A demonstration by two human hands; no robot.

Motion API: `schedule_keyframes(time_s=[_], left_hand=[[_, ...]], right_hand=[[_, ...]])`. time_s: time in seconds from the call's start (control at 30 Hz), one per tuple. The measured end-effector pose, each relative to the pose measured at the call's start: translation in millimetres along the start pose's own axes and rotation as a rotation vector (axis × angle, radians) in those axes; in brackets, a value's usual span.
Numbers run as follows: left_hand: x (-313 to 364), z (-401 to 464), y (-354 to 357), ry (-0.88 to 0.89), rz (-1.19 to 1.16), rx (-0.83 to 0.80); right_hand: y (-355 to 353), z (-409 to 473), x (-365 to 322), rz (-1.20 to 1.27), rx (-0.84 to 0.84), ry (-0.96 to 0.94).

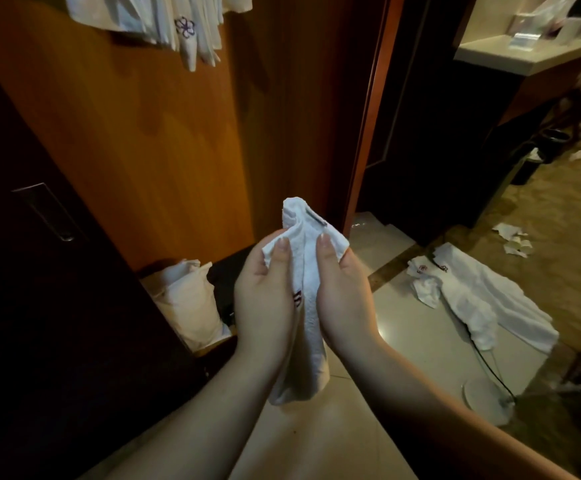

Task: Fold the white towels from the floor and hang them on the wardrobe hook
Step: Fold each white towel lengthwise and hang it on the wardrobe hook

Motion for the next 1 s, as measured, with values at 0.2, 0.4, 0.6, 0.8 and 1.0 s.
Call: schedule_keyframes(time_s=[0.2, 0.4, 0.6, 0.8, 1.0], left_hand=[[3, 2, -3, -0.045, -0.023, -0.040], [10, -1, -2, -0.072, -0.007, -0.085], [20, -9, 5, -0.035, 0.117, -0.250], [13, -15, 21, -0.186, 0.218, -0.552], [16, -20, 31, -0.226, 0.452, -0.726]], right_hand=[[3, -3, -2, -0.049, -0.051, 0.011], [0, -9, -7, -0.020, -0.033, -0.011], [15, -20, -13, -0.034, -0.243, -0.104], [16, -13, -11, -0.239, -0.360, -0.147], [7, -21, -6, -0.261, -0.136, -0.209]])
Point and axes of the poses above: each hand's wrist, its own z-axis towards the middle knuckle, its own y-axis out of the palm, x = y × z, the point moved 8 cm from there along z, towards the middle knuckle, and after that the axes turned 4 degrees about -y, right-handed, at the moved point
